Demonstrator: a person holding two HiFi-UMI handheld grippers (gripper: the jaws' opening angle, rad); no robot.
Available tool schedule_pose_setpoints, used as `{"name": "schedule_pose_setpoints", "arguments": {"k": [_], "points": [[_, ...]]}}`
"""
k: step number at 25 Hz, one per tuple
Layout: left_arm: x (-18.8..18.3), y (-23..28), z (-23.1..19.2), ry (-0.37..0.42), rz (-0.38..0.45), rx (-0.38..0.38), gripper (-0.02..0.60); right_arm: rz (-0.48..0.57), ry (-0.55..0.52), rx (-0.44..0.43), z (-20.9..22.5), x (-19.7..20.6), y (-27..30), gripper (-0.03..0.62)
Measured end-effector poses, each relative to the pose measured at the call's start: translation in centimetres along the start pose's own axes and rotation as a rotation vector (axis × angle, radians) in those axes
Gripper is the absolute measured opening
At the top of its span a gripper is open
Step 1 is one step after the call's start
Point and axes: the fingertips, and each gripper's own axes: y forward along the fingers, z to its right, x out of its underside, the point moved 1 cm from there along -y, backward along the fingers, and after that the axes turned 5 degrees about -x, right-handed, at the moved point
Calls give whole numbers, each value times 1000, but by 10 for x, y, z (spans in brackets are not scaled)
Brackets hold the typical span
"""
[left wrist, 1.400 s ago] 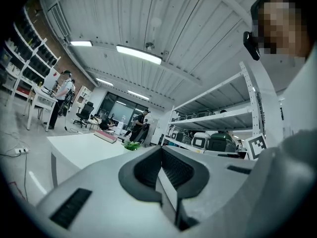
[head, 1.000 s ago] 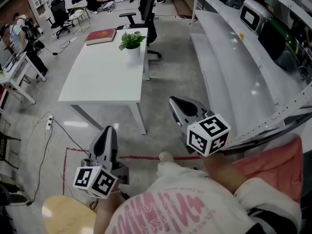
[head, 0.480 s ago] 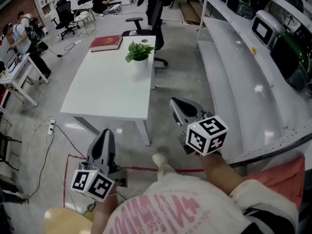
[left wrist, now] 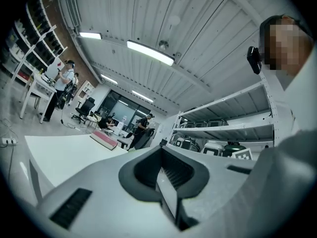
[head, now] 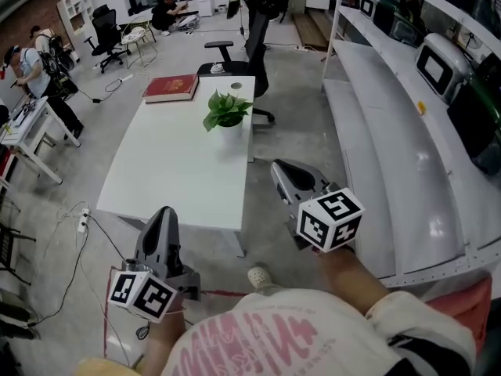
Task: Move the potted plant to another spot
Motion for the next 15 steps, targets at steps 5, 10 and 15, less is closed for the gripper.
{"name": "schedule_pose_setpoints", "arguments": {"k": [5, 10, 15], "points": [[-11, 46, -12, 31, 5, -8, 3, 33, -7, -13, 30, -19, 38, 6], [-19, 86, -24, 41, 20, -16, 3, 35, -34, -31, 57, -32, 73, 6], [-14, 114, -43, -5, 36, -58, 3, 8, -34, -64, 83, -26, 104, 6]]}}
